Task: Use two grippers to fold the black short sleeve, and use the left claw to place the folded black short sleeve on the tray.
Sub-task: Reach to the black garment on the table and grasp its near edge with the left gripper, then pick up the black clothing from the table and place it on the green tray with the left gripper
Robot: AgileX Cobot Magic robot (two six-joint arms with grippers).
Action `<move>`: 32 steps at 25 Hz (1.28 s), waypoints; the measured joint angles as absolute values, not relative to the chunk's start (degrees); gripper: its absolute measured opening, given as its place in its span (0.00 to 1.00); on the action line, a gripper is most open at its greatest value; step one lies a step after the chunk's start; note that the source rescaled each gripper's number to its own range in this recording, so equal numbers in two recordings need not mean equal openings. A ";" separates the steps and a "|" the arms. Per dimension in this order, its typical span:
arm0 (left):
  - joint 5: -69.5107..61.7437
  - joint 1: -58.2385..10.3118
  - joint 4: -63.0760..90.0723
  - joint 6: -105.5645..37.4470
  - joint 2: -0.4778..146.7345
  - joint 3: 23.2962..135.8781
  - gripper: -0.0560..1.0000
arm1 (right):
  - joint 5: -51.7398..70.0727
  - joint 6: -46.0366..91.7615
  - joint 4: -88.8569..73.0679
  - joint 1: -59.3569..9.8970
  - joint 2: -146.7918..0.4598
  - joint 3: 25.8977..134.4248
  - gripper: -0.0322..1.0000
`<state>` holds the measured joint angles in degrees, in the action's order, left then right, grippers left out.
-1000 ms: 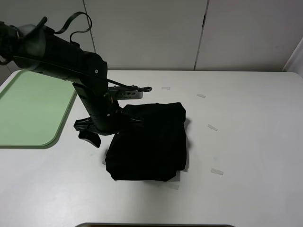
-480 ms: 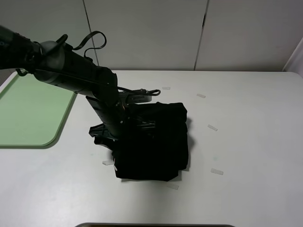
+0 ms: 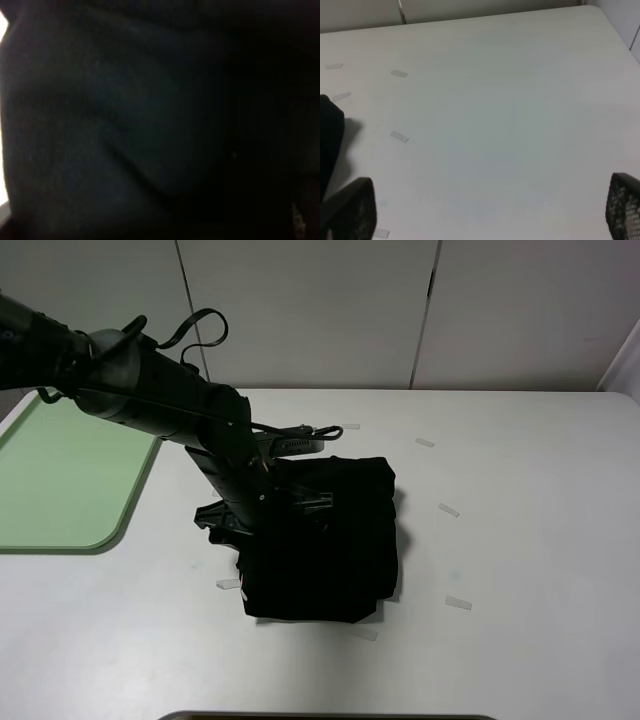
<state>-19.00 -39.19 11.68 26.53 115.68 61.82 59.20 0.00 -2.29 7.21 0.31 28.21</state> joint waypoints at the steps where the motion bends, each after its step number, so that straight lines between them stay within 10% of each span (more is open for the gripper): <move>1: -18.91 -39.19 11.68 26.55 115.68 61.82 0.90 | 59.20 0.00 -2.29 7.21 0.31 28.21 1.00; 9: -18.73 -39.19 12.32 26.78 115.68 61.65 0.75 | 59.20 0.00 -2.29 7.21 0.31 28.21 1.00; 19: -18.29 -39.23 12.68 26.98 115.57 61.65 0.22 | 59.20 0.00 -2.29 7.21 0.31 28.21 1.00; 32: -21.85 -38.14 12.68 26.40 115.57 62.71 0.22 | 59.20 0.00 -2.29 7.21 0.31 28.21 1.00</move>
<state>-21.85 -38.14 12.68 26.40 115.57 62.71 59.20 0.00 -2.29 7.21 0.31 28.21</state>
